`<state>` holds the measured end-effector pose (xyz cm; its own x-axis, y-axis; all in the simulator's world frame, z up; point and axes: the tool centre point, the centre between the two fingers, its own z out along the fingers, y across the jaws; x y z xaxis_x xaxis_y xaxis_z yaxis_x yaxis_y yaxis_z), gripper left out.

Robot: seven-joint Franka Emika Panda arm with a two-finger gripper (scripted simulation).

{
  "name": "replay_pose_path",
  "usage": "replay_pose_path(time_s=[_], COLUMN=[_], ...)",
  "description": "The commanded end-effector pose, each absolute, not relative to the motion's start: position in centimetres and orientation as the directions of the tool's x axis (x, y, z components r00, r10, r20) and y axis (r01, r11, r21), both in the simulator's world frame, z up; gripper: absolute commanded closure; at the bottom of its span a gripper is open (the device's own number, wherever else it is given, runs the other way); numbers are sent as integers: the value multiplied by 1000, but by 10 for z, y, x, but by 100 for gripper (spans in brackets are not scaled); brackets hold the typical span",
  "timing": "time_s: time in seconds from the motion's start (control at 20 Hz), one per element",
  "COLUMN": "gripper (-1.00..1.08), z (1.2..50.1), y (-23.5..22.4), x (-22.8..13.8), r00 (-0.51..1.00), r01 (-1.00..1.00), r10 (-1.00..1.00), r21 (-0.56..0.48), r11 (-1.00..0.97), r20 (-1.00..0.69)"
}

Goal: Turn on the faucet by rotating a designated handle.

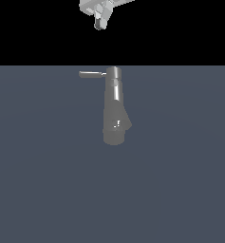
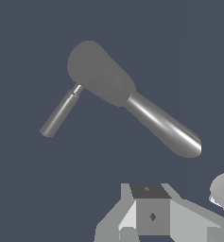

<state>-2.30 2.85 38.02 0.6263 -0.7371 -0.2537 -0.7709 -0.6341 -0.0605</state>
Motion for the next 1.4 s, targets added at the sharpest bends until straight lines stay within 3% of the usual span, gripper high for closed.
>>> replay_pose_path(time_s=[0.0, 0.7, 1.35], gripper=[108, 108, 108], z=[366, 288, 269], y=[31, 47, 60], x=[-7, 66, 109], r00=[565, 245, 79], r01=[-816, -962, -994], r10=[-785, -958, -995], r21=[-33, 86, 65], r11=[-577, -259, -83], r20=[-255, -148, -59])
